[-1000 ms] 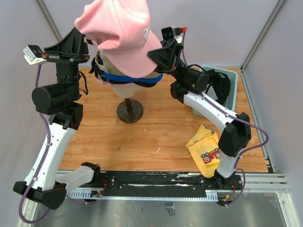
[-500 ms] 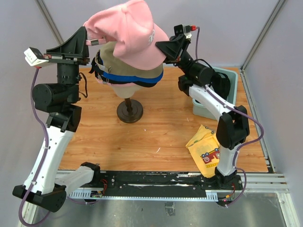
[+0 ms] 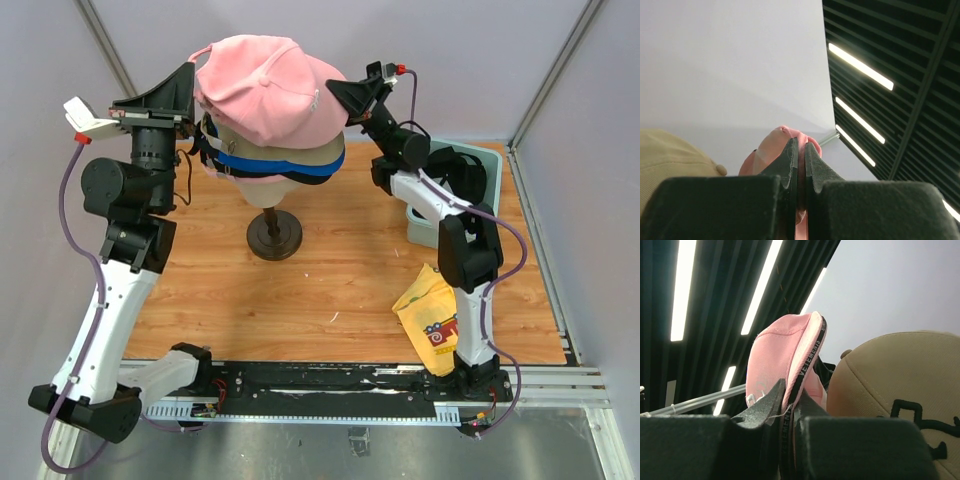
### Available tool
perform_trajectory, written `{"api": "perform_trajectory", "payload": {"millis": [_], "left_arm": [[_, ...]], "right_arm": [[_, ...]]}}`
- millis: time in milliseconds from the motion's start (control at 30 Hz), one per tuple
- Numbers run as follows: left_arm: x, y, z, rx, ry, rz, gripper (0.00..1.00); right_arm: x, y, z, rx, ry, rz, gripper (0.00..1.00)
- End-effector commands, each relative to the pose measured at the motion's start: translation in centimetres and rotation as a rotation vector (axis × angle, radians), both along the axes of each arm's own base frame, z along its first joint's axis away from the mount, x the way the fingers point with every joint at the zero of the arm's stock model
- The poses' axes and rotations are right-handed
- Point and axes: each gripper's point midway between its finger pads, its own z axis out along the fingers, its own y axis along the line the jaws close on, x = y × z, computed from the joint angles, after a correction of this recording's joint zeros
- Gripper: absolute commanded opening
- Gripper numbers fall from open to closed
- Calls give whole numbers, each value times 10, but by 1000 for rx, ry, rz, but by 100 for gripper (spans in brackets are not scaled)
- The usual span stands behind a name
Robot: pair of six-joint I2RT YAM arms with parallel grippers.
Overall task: Stack the hats
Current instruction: Stack the hat on the hat.
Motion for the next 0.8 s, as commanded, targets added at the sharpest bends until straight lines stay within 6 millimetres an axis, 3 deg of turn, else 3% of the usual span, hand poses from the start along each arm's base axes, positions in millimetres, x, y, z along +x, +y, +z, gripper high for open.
{"api": "perform_trajectory", "payload": {"millis": [0,233,767], "left_arm": [[-2,10,16,20,-19,66,1],[18,11,-1,49,72,107,1],[40,23,-45,175,231,237,0]], "right_arm": [[-4,-38,33,146,141,250,7],[21,-39,24,134,219,241,7],[72,-22,-3,110,380,231,14]]}}
